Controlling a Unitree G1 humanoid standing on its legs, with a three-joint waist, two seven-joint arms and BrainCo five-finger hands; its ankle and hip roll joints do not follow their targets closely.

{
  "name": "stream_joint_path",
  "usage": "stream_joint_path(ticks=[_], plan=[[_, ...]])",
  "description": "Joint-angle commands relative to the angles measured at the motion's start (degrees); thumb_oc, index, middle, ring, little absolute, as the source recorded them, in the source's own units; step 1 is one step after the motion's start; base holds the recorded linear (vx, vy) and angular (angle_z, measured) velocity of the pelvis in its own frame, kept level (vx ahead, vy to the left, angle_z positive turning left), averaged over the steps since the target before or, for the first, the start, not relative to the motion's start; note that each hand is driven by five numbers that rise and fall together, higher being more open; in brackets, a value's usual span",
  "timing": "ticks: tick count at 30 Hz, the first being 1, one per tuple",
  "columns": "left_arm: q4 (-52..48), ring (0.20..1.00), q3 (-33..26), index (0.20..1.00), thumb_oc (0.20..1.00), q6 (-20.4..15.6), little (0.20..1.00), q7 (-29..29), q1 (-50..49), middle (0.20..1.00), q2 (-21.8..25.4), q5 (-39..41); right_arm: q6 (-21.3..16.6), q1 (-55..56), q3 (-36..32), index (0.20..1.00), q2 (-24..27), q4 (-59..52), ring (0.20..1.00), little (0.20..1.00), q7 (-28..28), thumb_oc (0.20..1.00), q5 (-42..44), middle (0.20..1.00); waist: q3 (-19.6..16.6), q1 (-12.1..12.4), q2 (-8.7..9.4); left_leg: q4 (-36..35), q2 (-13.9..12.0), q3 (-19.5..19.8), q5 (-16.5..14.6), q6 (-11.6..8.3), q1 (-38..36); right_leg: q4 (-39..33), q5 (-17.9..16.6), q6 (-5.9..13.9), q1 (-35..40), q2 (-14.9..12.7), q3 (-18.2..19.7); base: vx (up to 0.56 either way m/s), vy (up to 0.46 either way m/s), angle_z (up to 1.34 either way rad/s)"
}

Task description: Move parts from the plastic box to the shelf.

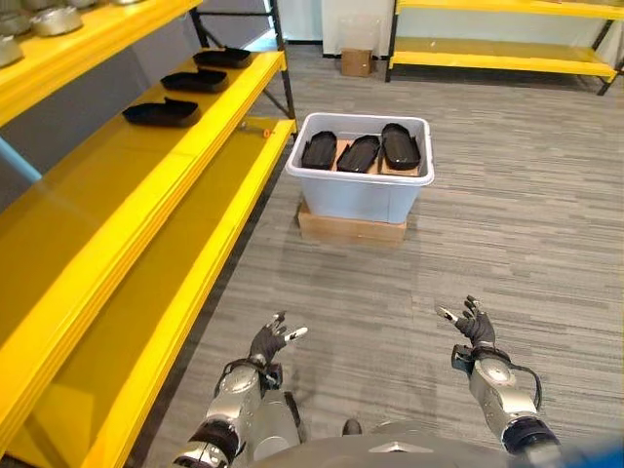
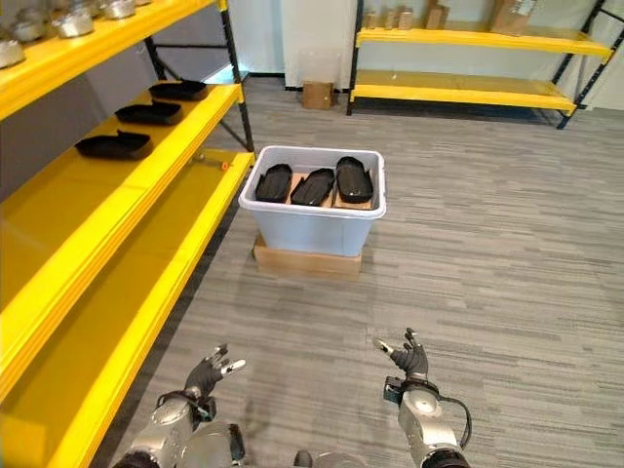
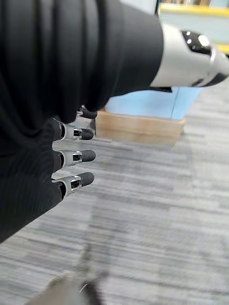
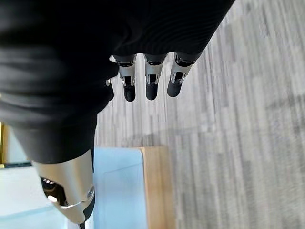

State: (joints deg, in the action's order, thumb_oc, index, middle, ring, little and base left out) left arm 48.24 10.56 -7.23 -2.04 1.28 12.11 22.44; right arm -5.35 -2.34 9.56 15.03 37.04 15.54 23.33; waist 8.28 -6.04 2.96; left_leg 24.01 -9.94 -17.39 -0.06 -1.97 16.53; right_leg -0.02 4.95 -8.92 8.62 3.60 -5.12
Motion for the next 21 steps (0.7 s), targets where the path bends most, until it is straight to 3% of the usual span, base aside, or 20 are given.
stream_joint_path(ticks=[1, 4, 7, 10, 11, 17, 19, 21], plan=[[-3.11, 1.0, -1.41, 1.0, 1.0, -1.61, 1.0, 1.35, 1.11, 1.0, 0.14, 1.73, -0.83, -0.58, -0.45, 1.0, 3.28, -2.5, 1.0, 1.0, -0.83, 1.0, -0.92, 1.0, 0.13, 1.81, 0.14, -16.57, 2.51, 2.32, 8.27, -0.48, -11.26, -1.04, -6.05, 8.03, -2.15, -3.67, -1.83, 0.16, 0.17, -0.05], [-3.01, 1.0, -2.49, 1.0, 1.0, -0.88, 1.0, 1.39, 0.38, 1.0, 0.47, 1.51, -0.12, -0.65, -0.19, 1.0, 3.94, -2.43, 1.0, 1.0, -2.08, 1.0, -0.67, 1.0, 0.09, 2.77, -0.53, -24.91, -0.38, 5.61, 11.86, -2.19, -10.95, -0.87, -5.35, 8.67, -0.69, -4.36, -0.5, 0.27, 0.232, -0.14], [-1.38, 1.0, -3.76, 1.0, 1.0, -1.6, 1.0, 2.21, -0.07, 1.0, 0.06, 1.97, -0.13, -0.43, 0.83, 1.0, 4.23, -2.65, 1.0, 1.0, -3.83, 1.0, -1.55, 1.0, 0.39, 3.07, -0.54, -28.01, -2.62, 6.48, 11.86, -2.68, -9.54, 0.75, -3.9, 9.06, 0.55, -5.76, -0.2, 0.29, 0.262, -0.35], [0.1, 1.0, -5.2, 1.0, 1.0, -2.88, 1.0, 2.54, -0.55, 1.0, -0.21, 1.8, -0.16, -0.87, 1.49, 1.0, 4.44, -2.86, 1.0, 1.0, -5.37, 1.0, -2.37, 1.0, 0.8, 3.47, -1.29, -27.34, -2.53, 8.1, 11.43, -2.63, -9.93, 3.08, -1.74, 9.45, 1.24, -6.58, 0.64, 0.3, 0.344, -0.38], [0.92, 1.0, -5.19, 1.0, 1.0, -3.58, 1.0, 2.73, -0.7, 1.0, -0.21, 0.66, -0.28, -1.36, 1.4, 1.0, 4.55, -2.49, 1.0, 1.0, -6.09, 1.0, -2.08, 1.0, 0.93, 3.74, -1.91, -26.01, -1.7, 9.49, 10.64, -2.34, -10.93, 4.89, -0.32, 9.52, 1.3, -6.94, 0.89, 0.3, 0.383, -0.64], [2.43, 1.0, -3.81, 1.0, 1.0, -4.66, 1.0, 4.41, 0.28, 1.0, 0.96, -2.22, 0.87, -1.33, 0.74, 1.0, 2.83, -3.97, 1.0, 1.0, -6.71, 1.0, -0.89, 1.0, 0.17, 3.93, -2.61, -23.79, 3.41, 8.9, 6.06, 0.42, -15.11, 9.24, 1.05, 11.24, 0.93, -9.51, -1.04, 0.26, 0.378, -0.54], [2.55, 1.0, -3.38, 1.0, 1.0, -4.64, 1.0, 4.48, 0.43, 1.0, 1.37, -4.98, 0.57, -1.32, 0.75, 1.0, 1.98, -4.27, 1.0, 1.0, -5.34, 1.0, -0.52, 1.0, -0.13, 4.15, -2.47, -23.9, 4.5, 8.86, 5.33, 1.38, -15.48, 10.62, 0.38, 11.77, 0.45, -10.11, -1.17, 0.19, 0.32, 0.08], [2.82, 1.0, -1.94, 1.0, 1.0, -5.02, 1.0, 5.03, 0.62, 1.0, 2.4, -8.93, -1.26, -2.18, 0.78, 1.0, 0.67, -3.97, 1.0, 1.0, -0.95, 1.0, 0.49, 1.0, -0.88, 4.64, -2.25, -24.62, 6.93, 8.56, 3.72, 3.8, -16.3, 15.47, -2.37, 13.27, -1.77, -11.23, -0.92, 0.17, 0.358, 0.09]])
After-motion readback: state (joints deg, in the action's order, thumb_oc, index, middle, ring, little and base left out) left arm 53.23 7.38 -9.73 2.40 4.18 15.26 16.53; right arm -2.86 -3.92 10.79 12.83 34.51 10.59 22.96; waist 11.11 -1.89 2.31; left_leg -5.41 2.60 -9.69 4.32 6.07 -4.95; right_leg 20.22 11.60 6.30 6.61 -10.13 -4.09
